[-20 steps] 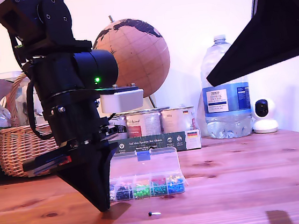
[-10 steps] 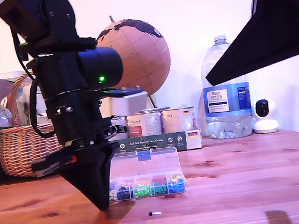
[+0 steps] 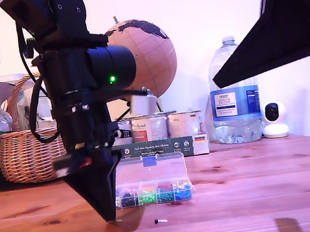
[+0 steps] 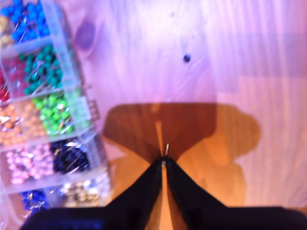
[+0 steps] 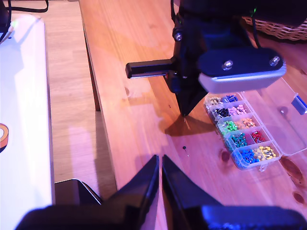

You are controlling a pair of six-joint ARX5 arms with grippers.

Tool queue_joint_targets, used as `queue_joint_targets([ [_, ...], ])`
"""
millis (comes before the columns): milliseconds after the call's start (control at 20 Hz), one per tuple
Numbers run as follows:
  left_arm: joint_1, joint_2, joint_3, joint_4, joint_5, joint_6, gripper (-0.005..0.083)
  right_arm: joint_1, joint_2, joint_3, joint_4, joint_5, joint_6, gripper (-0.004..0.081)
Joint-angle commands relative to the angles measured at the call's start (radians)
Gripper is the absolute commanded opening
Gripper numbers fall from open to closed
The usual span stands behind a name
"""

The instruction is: Sort the loose pins on the table into their correct compartments

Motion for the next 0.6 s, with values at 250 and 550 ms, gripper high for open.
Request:
queue_joint_targets([
  [250,0.01,-0.095,-0.011,0.005,0.005,-0.048,-0.0024,0.005,0.001,0.009,0.008,-0.003,0.005,-0.0013],
  [550,0.066,-0.095,-0.011,0.089,-0.036,-0.065,-0.0024,0.005,0.001,0.009,0.008,-0.004,0.005,-0.0013],
])
